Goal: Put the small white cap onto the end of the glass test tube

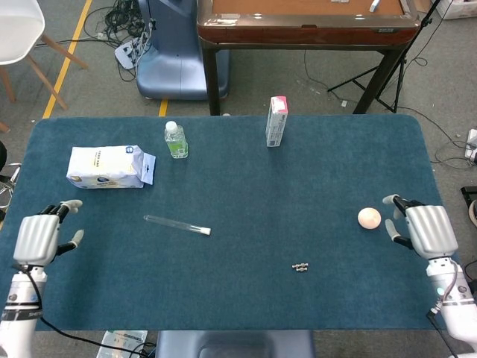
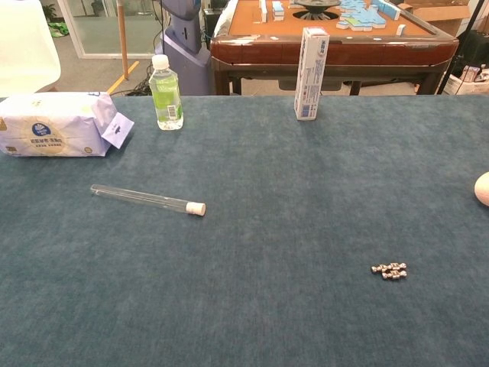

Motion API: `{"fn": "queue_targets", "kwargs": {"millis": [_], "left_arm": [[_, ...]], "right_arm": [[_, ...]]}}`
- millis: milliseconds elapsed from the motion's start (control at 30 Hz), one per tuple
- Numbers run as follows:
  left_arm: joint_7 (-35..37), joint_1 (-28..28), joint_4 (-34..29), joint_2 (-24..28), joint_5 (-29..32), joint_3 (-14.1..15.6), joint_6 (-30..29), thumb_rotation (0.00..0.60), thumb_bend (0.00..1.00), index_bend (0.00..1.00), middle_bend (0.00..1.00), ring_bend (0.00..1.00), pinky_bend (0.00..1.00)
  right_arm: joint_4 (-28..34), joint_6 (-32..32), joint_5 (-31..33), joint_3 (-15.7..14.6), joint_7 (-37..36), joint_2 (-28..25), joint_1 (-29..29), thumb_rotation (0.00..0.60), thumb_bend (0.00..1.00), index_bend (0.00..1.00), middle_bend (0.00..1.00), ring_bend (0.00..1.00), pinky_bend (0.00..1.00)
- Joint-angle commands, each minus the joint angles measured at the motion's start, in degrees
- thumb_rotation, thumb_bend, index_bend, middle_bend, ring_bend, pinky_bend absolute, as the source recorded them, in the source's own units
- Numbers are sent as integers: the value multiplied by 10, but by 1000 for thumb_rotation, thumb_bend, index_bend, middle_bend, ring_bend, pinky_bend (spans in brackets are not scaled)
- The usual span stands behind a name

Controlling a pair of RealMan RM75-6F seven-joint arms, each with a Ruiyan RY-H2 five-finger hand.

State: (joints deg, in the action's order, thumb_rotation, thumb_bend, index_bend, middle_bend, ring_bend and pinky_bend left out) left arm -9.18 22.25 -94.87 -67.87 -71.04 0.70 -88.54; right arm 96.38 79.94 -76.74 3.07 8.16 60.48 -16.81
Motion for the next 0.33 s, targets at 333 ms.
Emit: {"fn": "queue_targets", "kwargs": {"millis": [333], "left_arm": [[26, -101, -6, 5, -53, 26, -61, 600, 270, 297, 385, 368, 500]], "right_arm": [[5, 26, -11, -19, -23, -10, 59, 600, 407, 339, 547, 528, 738]]}}
